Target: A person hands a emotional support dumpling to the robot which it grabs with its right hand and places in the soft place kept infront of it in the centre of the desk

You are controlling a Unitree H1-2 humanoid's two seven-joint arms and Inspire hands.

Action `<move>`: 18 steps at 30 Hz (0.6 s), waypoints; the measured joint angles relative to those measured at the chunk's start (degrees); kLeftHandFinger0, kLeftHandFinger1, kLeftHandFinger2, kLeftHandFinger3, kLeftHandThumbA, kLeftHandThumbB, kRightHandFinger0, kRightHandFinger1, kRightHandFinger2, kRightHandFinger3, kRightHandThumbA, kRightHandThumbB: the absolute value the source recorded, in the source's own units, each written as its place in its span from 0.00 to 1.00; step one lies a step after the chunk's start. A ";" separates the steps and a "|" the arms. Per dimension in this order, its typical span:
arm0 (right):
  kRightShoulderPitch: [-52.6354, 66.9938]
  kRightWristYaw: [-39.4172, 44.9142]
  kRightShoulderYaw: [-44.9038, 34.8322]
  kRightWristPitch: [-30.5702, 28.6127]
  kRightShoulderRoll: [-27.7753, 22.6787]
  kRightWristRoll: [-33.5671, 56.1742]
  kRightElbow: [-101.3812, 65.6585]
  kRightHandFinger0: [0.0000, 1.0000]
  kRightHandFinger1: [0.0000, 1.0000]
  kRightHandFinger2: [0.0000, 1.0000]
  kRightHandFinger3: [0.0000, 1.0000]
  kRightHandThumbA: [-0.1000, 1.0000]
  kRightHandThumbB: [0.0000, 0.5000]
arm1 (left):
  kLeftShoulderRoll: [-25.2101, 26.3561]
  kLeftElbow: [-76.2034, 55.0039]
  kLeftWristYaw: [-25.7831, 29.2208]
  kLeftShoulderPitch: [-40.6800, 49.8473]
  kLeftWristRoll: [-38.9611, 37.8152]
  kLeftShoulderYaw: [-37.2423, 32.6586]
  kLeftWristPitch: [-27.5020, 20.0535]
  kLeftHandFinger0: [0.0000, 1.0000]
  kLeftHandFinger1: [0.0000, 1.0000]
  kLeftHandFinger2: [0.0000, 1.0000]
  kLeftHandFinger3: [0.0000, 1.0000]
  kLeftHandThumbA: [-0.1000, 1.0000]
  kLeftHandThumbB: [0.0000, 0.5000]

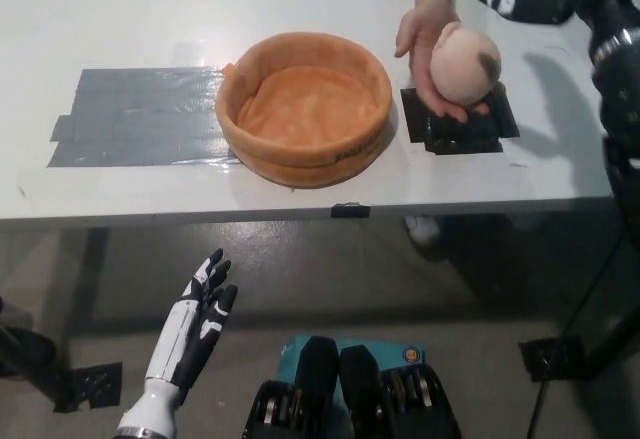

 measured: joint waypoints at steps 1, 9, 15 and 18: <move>-0.98 0.17 0.43 0.21 0.03 -0.16 2.10 1.00 1.00 1.00 1.00 0.95 0.80 | 0.00 -0.01 0.00 -0.04 0.03 -0.01 0.00 1.00 1.00 1.00 1.00 0.94 0.14; -7.12 1.32 2.30 1.86 1.81 -0.18 18.80 1.00 1.00 1.00 1.00 0.94 0.80 | 0.03 -0.22 -0.02 -0.23 0.22 -0.03 0.01 1.00 1.00 1.00 1.00 0.95 0.16; -7.46 2.44 2.48 1.68 4.07 1.05 25.88 1.00 1.00 1.00 1.00 0.92 0.79 | 0.02 -0.35 -0.06 -0.66 0.38 -0.07 0.07 1.00 1.00 1.00 1.00 0.93 0.13; -7.46 3.24 3.12 1.80 4.72 1.11 28.13 1.00 1.00 1.00 1.00 0.95 0.75 | 0.03 -0.44 -0.07 -0.82 0.39 -0.07 0.07 1.00 1.00 1.00 1.00 0.93 0.13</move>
